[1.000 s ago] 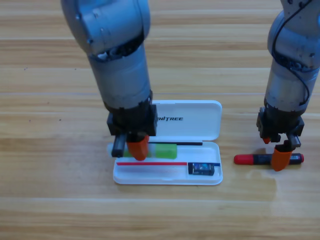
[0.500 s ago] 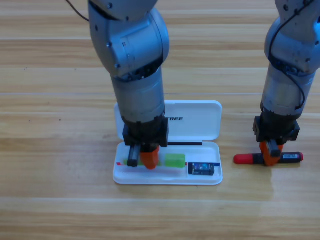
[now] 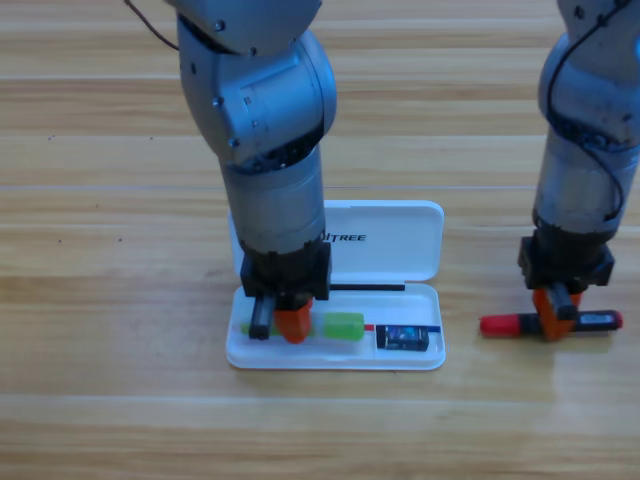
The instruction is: Clean up eraser and pencils
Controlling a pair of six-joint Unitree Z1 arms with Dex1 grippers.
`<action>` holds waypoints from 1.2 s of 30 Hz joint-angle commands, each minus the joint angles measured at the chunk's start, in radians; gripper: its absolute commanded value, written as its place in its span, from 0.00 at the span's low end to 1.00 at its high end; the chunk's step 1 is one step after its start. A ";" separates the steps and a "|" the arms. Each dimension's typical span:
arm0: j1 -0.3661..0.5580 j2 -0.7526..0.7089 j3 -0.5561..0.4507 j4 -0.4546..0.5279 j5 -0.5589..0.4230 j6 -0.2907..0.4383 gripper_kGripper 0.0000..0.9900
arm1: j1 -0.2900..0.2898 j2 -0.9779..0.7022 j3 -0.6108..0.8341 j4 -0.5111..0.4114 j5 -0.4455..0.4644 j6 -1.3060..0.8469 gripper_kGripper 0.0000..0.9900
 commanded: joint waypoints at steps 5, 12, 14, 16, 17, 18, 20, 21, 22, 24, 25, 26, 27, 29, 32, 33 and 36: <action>-0.009 0.044 0.029 -0.020 0.022 0.003 0.00 | -0.023 -0.127 -0.022 0.080 0.019 -0.002 0.00; -0.007 0.040 0.026 -0.020 0.028 -0.002 0.00 | -0.017 -0.125 -0.012 0.078 0.014 -0.002 0.00; -0.007 0.038 0.024 -0.020 0.028 -0.004 0.00 | -0.017 -0.125 -0.014 0.080 0.014 -0.002 0.00; -0.007 0.038 0.020 -0.020 0.030 -0.008 0.00 | -0.016 -0.125 -0.014 0.080 0.013 -0.002 0.00; -0.007 0.037 0.020 -0.020 0.030 -0.008 0.00 | -0.016 -0.125 -0.014 0.080 0.011 -0.002 0.00; -0.007 0.037 0.020 -0.020 0.030 -0.007 0.00 | -0.016 -0.124 -0.014 0.080 0.011 -0.002 0.00; -0.007 0.035 0.023 -0.020 0.038 -0.013 0.29 | -0.016 -0.124 -0.015 0.080 0.011 -0.002 0.00; -0.007 0.034 0.026 -0.020 0.045 -0.016 0.57 | -0.016 -0.124 -0.017 0.080 0.011 -0.002 0.00; -0.007 0.034 0.028 -0.020 0.050 -0.019 0.81 | -0.016 -0.122 -0.018 0.080 0.011 0.000 0.00; -0.007 0.031 0.029 -0.020 0.059 -0.022 0.99 | -0.016 -0.121 -0.020 0.080 0.011 -0.002 0.00; -0.007 0.029 0.029 -0.020 0.059 -0.022 1.00 | -0.016 -0.119 -0.022 0.080 0.011 -0.002 0.00; -0.007 0.027 0.029 -0.020 0.061 -0.022 1.00 | -0.016 -0.119 -0.023 0.078 0.011 -0.002 0.00; -0.007 0.026 0.029 -0.020 0.064 -0.023 1.00 | -0.016 -0.118 -0.023 0.080 0.011 -0.002 0.00; -0.007 0.023 0.029 -0.020 0.065 -0.023 1.00 | -0.016 -0.114 -0.025 0.080 0.013 -0.002 0.00; -0.007 0.020 0.026 -0.020 0.070 -0.027 1.00 | -0.010 -0.118 -0.029 0.080 0.017 0.001 0.00; -0.007 0.018 0.026 -0.018 0.071 -0.027 1.00 | -0.002 -0.121 -0.034 0.080 0.017 0.004 0.00; -0.007 0.000 0.026 -0.011 0.071 -0.031 1.00 | 0.029 -0.121 -0.074 0.111 0.017 0.017 0.00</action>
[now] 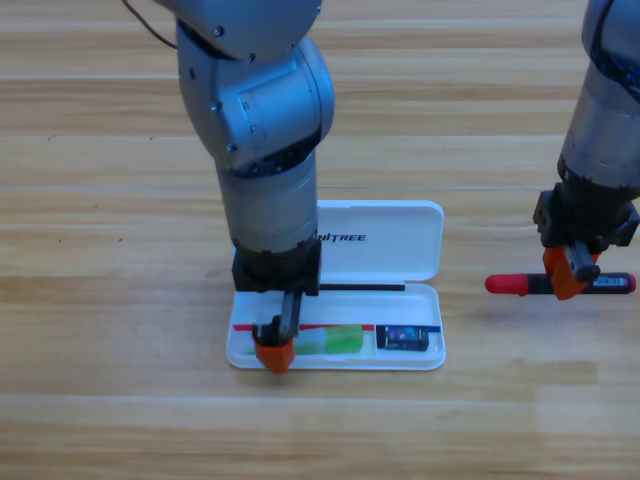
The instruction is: Clean up eraser and pencils
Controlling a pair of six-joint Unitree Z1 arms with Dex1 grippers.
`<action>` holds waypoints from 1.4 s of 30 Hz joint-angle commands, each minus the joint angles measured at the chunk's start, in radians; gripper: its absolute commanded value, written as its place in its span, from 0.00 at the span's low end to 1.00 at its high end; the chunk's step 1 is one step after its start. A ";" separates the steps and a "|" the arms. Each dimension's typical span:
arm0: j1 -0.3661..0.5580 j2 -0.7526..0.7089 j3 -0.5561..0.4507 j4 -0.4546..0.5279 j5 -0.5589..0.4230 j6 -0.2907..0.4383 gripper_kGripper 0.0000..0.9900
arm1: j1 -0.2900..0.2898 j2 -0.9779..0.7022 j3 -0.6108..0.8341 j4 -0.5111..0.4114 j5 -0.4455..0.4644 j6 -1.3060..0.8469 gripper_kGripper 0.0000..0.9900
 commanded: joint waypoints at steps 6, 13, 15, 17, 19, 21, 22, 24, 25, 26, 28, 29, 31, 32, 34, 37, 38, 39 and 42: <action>-0.007 -0.113 -0.005 0.066 -0.002 -0.055 1.00 | 0.105 0.057 -0.161 0.107 0.015 0.059 0.00; 0.011 -0.282 -0.048 0.186 -0.021 -0.068 1.00 | 0.196 0.191 -0.356 0.196 0.015 0.115 0.00; 0.030 -0.325 -0.051 0.215 -0.027 -0.062 1.00 | 0.219 0.231 -0.416 0.224 0.015 0.125 0.00; 0.053 -0.365 -0.048 0.233 -0.030 -0.052 1.00 | 0.237 0.264 -0.457 0.236 0.014 0.132 0.00; 0.076 -0.396 -0.043 0.243 -0.036 -0.044 1.00 | 0.256 0.298 -0.491 0.240 0.012 0.139 0.00; 0.097 -0.419 -0.041 0.250 -0.036 -0.042 1.00 | 0.268 0.332 -0.532 0.247 0.012 0.148 0.00; 0.105 -0.426 -0.041 0.253 -0.036 -0.044 1.00 | 0.273 0.349 -0.554 0.248 0.009 0.152 0.00; 0.116 -0.440 -0.041 0.263 -0.036 -0.045 1.00 | 0.279 0.379 -0.597 0.250 0.006 0.155 0.00; 0.119 -0.445 -0.040 0.266 -0.033 -0.045 1.00 | 0.280 0.395 -0.620 0.254 0.003 0.158 0.00; 0.120 -0.449 -0.037 0.267 -0.028 -0.047 1.00 | 0.282 0.410 -0.641 0.259 0.001 0.159 0.00; 0.123 -0.454 -0.026 0.267 -0.021 -0.047 1.00 | 0.282 0.436 -0.681 0.268 0.000 0.161 0.00; 0.123 -0.455 -0.022 0.267 -0.014 -0.047 1.00 | 0.282 0.445 -0.696 0.268 -0.005 0.161 0.00; 0.123 -0.455 -0.014 0.267 -0.008 -0.048 1.00 | 0.282 0.462 -0.721 0.270 -0.011 0.162 0.00; 0.123 -0.457 -0.008 0.266 -0.008 -0.048 1.00 | 0.282 0.468 -0.727 0.270 -0.015 0.162 0.00; 0.125 -0.457 -0.005 0.263 -0.008 -0.052 1.00 | 0.282 0.478 -0.739 0.270 -0.019 0.162 0.00; 0.129 -0.457 -0.006 0.260 -0.004 -0.055 1.00 | 0.282 0.487 -0.750 0.270 -0.022 0.162 0.00; 0.129 -0.458 -0.008 0.260 0.001 -0.055 1.00 | 0.282 0.487 -0.752 0.270 -0.020 0.162 0.00; 0.132 -0.462 -0.008 0.260 0.001 -0.055 1.00 | 0.282 0.487 -0.753 0.270 -0.022 0.162 0.00; 0.145 -0.463 -0.006 0.260 0.002 -0.053 1.00 | 0.282 0.487 -0.756 0.270 -0.022 0.162 0.00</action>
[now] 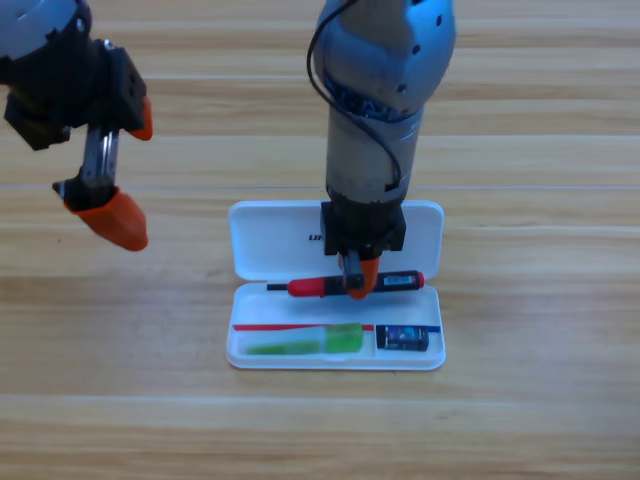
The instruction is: Clean up eraser and pencils
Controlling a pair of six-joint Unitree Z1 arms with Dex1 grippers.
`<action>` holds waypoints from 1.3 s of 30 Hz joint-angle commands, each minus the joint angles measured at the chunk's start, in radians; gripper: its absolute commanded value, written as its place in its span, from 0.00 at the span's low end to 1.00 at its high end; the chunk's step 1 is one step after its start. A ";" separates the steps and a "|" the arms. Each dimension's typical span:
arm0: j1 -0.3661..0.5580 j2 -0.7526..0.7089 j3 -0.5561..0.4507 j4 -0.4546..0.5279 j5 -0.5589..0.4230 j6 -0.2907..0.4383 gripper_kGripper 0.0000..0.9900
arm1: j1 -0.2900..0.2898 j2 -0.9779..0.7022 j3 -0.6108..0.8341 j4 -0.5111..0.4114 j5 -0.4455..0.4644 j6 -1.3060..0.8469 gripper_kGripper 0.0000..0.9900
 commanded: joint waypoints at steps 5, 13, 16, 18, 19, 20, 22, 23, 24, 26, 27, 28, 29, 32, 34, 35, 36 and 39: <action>0.045 -0.023 0.027 0.005 0.020 -0.002 1.00 | 0.028 0.065 -0.004 0.017 -0.014 0.013 0.00; 0.045 -0.030 0.032 0.005 0.023 -0.001 1.00 | 0.028 0.063 -0.004 0.020 -0.014 0.018 0.28; 0.045 -0.028 0.038 0.003 0.023 -0.001 1.00 | 0.028 0.059 -0.004 0.026 -0.014 0.021 0.55; 0.045 -0.030 0.039 0.003 0.023 0.001 1.00 | 0.028 0.056 -0.004 0.029 -0.014 0.021 0.55; 0.045 -0.030 0.039 0.003 0.023 0.001 1.00 | 0.028 0.054 -0.004 0.032 -0.014 0.021 0.56; 0.045 -0.030 0.042 0.003 0.023 0.001 1.00 | 0.028 0.051 -0.004 0.034 -0.014 0.021 0.56; 0.045 -0.030 0.044 0.002 0.023 0.002 1.00 | 0.028 0.042 -0.004 0.038 -0.014 0.021 0.56; 0.045 -0.030 0.045 0.002 0.023 0.002 1.00 | 0.028 0.034 -0.004 0.043 -0.011 0.022 0.56; 0.045 -0.030 0.047 0.000 0.023 0.002 1.00 | 0.028 0.020 -0.001 0.049 -0.008 0.024 0.56; 0.045 -0.030 0.049 -0.002 0.021 0.002 1.00 | 0.035 -0.029 0.015 0.074 0.015 0.027 0.56; 0.045 -0.030 0.049 -0.002 0.021 0.002 1.00 | 0.043 -0.070 0.035 0.088 0.038 0.030 0.61; 0.045 -0.028 0.047 -0.002 0.021 0.002 1.00 | 0.052 -0.125 0.064 0.092 0.064 0.036 0.67; 0.045 -0.028 0.044 -0.003 0.021 0.002 1.00 | 0.062 -0.184 0.099 0.095 0.092 0.042 0.72; 0.060 -0.034 0.036 -0.005 0.020 0.002 1.00 | 0.086 -0.375 0.206 0.095 0.167 0.047 0.78; 0.081 -0.036 0.033 -0.011 0.018 0.002 1.00 | 0.092 -0.474 0.243 0.095 0.191 0.067 0.79; 0.095 -0.037 0.033 -0.021 0.014 0.004 1.00 | 0.092 -0.517 0.263 0.094 0.213 0.079 0.80; 0.110 -0.037 0.033 -0.032 0.011 0.005 1.00 | 0.091 -0.556 0.280 0.086 0.243 0.095 0.83; 0.172 -0.037 0.035 -0.087 -0.017 0.010 1.00 | 0.060 -0.672 0.371 -0.004 0.302 0.167 0.90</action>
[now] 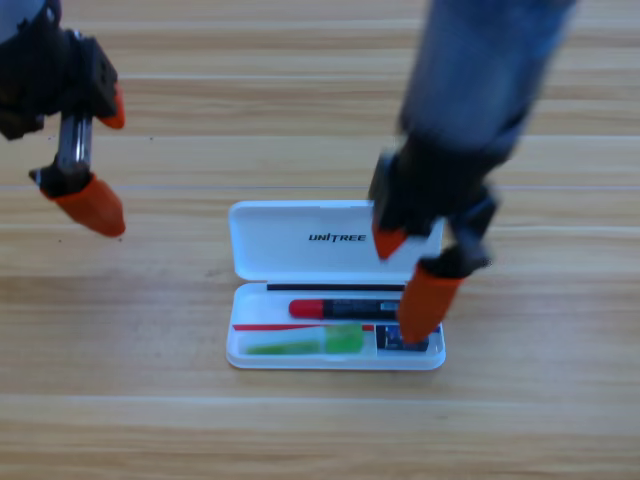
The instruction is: Clean up eraser and pencils
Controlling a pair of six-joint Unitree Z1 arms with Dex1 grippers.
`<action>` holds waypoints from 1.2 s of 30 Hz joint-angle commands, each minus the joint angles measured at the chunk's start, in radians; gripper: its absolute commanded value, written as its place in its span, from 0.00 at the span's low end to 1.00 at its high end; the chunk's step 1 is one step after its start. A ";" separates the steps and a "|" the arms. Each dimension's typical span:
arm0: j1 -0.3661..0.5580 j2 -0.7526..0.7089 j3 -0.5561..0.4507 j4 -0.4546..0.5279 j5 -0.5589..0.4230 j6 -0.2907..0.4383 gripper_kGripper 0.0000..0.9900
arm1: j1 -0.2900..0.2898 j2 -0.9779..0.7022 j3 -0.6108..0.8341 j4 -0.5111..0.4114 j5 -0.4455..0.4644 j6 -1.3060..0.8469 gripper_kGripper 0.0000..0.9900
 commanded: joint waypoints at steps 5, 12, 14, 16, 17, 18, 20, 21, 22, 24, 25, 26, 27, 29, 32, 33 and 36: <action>0.206 -0.001 0.041 -0.189 -0.069 0.027 1.00 | -0.037 -0.417 0.371 -0.284 0.097 0.172 0.94; 0.264 0.052 0.065 -0.339 -0.087 0.039 1.00 | -0.053 -0.546 0.592 -0.463 0.112 0.212 0.95; 0.267 0.073 0.065 -0.377 -0.089 0.039 1.00 | -0.059 -0.549 0.607 -0.472 0.127 0.212 0.95; 0.267 0.094 0.064 -0.408 -0.097 0.039 0.99 | -0.065 -0.549 0.624 -0.486 0.149 0.215 0.95; 0.267 0.107 0.062 -0.419 -0.106 0.039 0.98 | -0.065 -0.550 0.635 -0.500 0.155 0.222 0.95; 0.267 0.117 0.059 -0.425 -0.117 0.039 0.97 | -0.065 -0.553 0.647 -0.515 0.156 0.229 0.95; 0.267 0.144 0.054 -0.440 -0.130 0.040 0.95 | -0.065 -0.558 0.672 -0.549 0.161 0.242 0.95; 0.267 0.157 0.053 -0.448 -0.135 0.042 0.93 | -0.065 -0.561 0.681 -0.561 0.164 0.248 0.95; 0.267 0.168 0.053 -0.459 -0.138 0.042 0.90 | -0.065 -0.562 0.687 -0.566 0.166 0.250 0.95; 0.267 0.188 0.054 -0.483 -0.138 0.043 0.86 | -0.065 -0.564 0.698 -0.580 0.166 0.252 0.95; 0.267 0.197 0.054 -0.494 -0.138 0.048 0.83 | -0.065 -0.564 0.699 -0.583 0.166 0.252 0.95; 0.267 0.206 0.056 -0.503 -0.138 0.051 0.78 | -0.065 -0.562 0.701 -0.583 0.167 0.252 0.95; 0.267 0.217 0.054 -0.509 -0.138 0.057 0.73 | -0.065 -0.562 0.703 -0.583 0.170 0.252 0.95; 0.267 0.234 0.057 -0.525 -0.138 0.067 0.63 | -0.065 -0.565 0.704 -0.583 0.173 0.253 0.95; 0.267 0.254 0.061 -0.551 -0.138 0.122 0.37 | -0.065 -0.572 0.703 -0.584 0.173 0.255 0.95; 0.267 0.259 0.061 -0.558 -0.138 0.132 0.26 | -0.065 -0.572 0.703 -0.584 0.173 0.255 0.95; 0.272 0.263 0.071 -0.594 -0.133 0.137 0.00 | -0.065 -0.575 0.701 -0.584 0.175 0.256 0.95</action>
